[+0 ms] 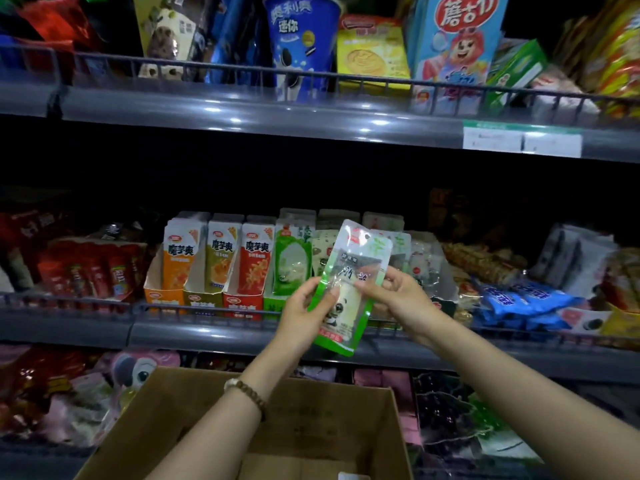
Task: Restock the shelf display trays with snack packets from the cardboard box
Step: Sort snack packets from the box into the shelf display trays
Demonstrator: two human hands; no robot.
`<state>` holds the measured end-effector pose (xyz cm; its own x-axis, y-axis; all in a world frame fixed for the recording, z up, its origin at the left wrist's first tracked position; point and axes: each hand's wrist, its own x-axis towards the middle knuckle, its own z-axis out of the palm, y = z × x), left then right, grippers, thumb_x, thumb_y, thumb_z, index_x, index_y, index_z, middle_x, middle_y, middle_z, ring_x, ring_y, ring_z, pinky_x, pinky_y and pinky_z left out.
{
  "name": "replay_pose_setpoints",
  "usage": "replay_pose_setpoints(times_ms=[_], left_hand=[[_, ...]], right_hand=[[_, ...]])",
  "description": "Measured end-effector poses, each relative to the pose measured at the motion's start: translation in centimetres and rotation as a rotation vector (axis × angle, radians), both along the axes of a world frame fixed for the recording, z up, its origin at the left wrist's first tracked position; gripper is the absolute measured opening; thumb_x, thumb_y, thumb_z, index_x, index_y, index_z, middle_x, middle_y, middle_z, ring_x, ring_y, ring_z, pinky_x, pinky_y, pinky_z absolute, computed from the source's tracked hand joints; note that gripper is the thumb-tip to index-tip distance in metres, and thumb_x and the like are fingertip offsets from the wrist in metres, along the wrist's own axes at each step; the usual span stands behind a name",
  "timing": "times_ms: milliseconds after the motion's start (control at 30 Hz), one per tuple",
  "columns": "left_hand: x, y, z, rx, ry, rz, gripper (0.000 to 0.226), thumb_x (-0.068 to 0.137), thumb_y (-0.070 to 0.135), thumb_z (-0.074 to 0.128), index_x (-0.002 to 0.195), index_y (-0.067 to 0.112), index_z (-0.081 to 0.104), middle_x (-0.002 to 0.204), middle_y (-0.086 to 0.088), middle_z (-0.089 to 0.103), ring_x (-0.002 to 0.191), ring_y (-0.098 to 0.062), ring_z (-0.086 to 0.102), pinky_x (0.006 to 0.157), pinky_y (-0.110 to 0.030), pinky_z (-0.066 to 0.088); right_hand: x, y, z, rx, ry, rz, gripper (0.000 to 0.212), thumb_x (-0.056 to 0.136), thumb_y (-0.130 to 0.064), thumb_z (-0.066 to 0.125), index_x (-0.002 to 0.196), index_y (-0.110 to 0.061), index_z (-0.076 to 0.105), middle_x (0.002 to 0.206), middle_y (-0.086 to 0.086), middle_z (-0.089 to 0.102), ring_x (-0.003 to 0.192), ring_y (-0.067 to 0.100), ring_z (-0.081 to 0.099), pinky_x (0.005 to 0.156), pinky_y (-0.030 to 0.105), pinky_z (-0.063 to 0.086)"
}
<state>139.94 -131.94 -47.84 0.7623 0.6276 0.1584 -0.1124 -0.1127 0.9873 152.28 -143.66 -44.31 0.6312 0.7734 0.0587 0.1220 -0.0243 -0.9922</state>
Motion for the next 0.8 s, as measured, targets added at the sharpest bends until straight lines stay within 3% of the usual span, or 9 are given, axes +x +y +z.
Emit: replay_pose_setpoints(times_ms=[67,133,233,300,367,467,600,700,800], left_hand=[[1.5,-0.8,0.4,0.038,-0.017,-0.039,0.044,0.087,0.034,0.063,0.126,0.015,0.056,0.122,-0.001,0.062,0.111,-0.016,0.059,0.089,-0.026,0.052],[2.7,-1.1,0.8,0.104,-0.008,-0.08,0.039,0.091,0.027,0.059,0.128,0.017,0.054,0.116,-0.001,0.063,0.107,-0.015,0.06,0.083,-0.021,0.052],[4.1,-0.6,1.0,0.174,0.057,-0.057,0.044,0.093,0.029,0.055,0.135,0.02,0.044,0.104,0.007,0.062,0.095,-0.011,0.061,0.083,-0.031,0.055],[5.3,-0.1,1.1,0.242,0.078,-0.007,0.046,0.093,0.033,0.054,0.136,0.021,0.041,0.103,0.012,0.06,0.094,-0.008,0.059,0.088,-0.034,0.052],[6.6,0.3,1.2,0.324,0.106,0.019,0.046,0.093,0.037,0.053,0.135,0.02,0.041,0.108,0.008,0.059,0.099,-0.009,0.058,0.089,-0.031,0.051],[7.9,1.2,0.9,0.45,0.155,0.016,0.046,0.092,0.041,0.053,0.131,0.018,0.045,0.114,0.003,0.059,0.103,-0.013,0.057,0.089,-0.03,0.05],[9.0,2.0,0.0,0.48,0.232,-0.036,0.045,0.091,0.04,0.055,0.129,0.016,0.047,0.106,0.001,0.06,0.083,-0.012,0.055,0.072,-0.031,0.051],[10.1,2.4,0.1,0.477,0.189,-0.032,0.03,0.092,0.028,0.057,0.12,0.017,0.056,0.107,0.001,0.063,0.097,-0.014,0.059,0.092,-0.037,0.051],[11.0,2.5,0.6,0.404,0.15,-0.002,0.019,0.091,0.021,0.059,0.11,0.017,0.06,0.096,-0.002,0.064,0.09,-0.021,0.062,0.083,-0.036,0.054]], right_hand=[[1.1,-1.4,0.3,0.057,0.017,-0.046,0.03,0.082,-0.01,0.069,0.111,-0.01,0.06,0.098,0.007,0.073,0.087,0.017,0.07,0.066,0.022,0.054],[2.2,-2.6,1.2,0.086,-0.023,-0.133,0.025,0.082,-0.008,0.069,0.105,-0.01,0.06,0.092,0.005,0.072,0.078,0.013,0.069,0.061,0.021,0.051],[5.2,-3.6,3.3,0.233,-0.043,-0.298,0.017,0.084,-0.004,0.066,0.098,-0.011,0.06,0.094,0.008,0.069,0.077,0.012,0.068,0.058,0.02,0.049],[7.5,-3.5,4.4,0.311,-0.1,-0.374,0.018,0.086,0.0,0.062,0.091,-0.016,0.058,0.099,0.015,0.067,0.089,0.018,0.067,0.065,0.021,0.054],[9.4,-2.9,4.5,0.308,-0.17,-0.417,0.021,0.086,0.0,0.062,0.086,-0.02,0.056,0.096,0.006,0.065,0.097,0.021,0.063,0.077,0.023,0.055],[10.7,-1.3,3.2,0.287,-0.103,-0.378,0.018,0.084,0.005,0.062,0.084,-0.011,0.056,0.089,0.001,0.06,0.087,0.015,0.059,0.085,0.032,0.054],[11.0,0.2,1.3,0.079,-0.22,-0.243,0.028,0.082,0.005,0.065,0.109,0.005,0.058,0.098,0.008,0.059,0.089,0.017,0.057,0.069,0.013,0.052],[11.5,0.3,1.0,0.0,-0.306,-0.242,0.027,0.08,-0.004,0.071,0.103,-0.011,0.058,0.1,0.001,0.062,0.093,0.018,0.061,0.082,0.027,0.053],[11.8,0.2,0.9,-0.069,-0.337,-0.228,0.026,0.08,-0.01,0.073,0.099,-0.02,0.058,0.102,0.001,0.066,0.094,0.018,0.064,0.087,0.033,0.053]])
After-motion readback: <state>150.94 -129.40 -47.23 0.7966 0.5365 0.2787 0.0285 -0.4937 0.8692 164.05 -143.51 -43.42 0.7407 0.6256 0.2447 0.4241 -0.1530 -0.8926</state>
